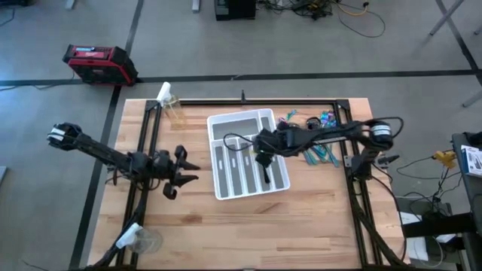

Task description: Sort silverware

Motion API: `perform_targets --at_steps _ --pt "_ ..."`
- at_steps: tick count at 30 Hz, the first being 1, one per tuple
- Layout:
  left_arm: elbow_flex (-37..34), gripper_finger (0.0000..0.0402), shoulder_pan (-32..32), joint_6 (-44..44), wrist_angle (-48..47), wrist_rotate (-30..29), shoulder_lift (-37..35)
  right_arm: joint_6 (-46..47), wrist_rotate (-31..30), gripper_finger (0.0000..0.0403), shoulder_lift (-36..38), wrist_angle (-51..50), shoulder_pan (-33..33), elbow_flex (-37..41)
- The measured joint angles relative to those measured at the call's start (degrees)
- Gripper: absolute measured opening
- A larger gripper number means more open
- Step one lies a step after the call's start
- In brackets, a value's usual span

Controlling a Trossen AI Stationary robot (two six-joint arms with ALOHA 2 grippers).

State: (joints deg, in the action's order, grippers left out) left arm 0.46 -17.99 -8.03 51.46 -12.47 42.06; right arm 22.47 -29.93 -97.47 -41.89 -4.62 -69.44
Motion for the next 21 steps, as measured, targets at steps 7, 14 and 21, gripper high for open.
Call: perform_targets --at_steps 7,14,21 --pt "0.34 0.0133 0.01 -1.02 3.61 -0.04 5.06 -3.66 -2.91 0.0174 11.28 -6.98 -4.18 8.74" --pt "7.86 0.0133 0.08 0.74 3.49 -0.53 13.47 -19.87 6.03 0.0182 13.23 -0.23 -16.86 17.81" --pt "16.53 0.0133 0.08 1.59 -4.11 -1.63 21.09 -38.40 11.64 0.0197 10.44 7.34 -22.53 20.14"
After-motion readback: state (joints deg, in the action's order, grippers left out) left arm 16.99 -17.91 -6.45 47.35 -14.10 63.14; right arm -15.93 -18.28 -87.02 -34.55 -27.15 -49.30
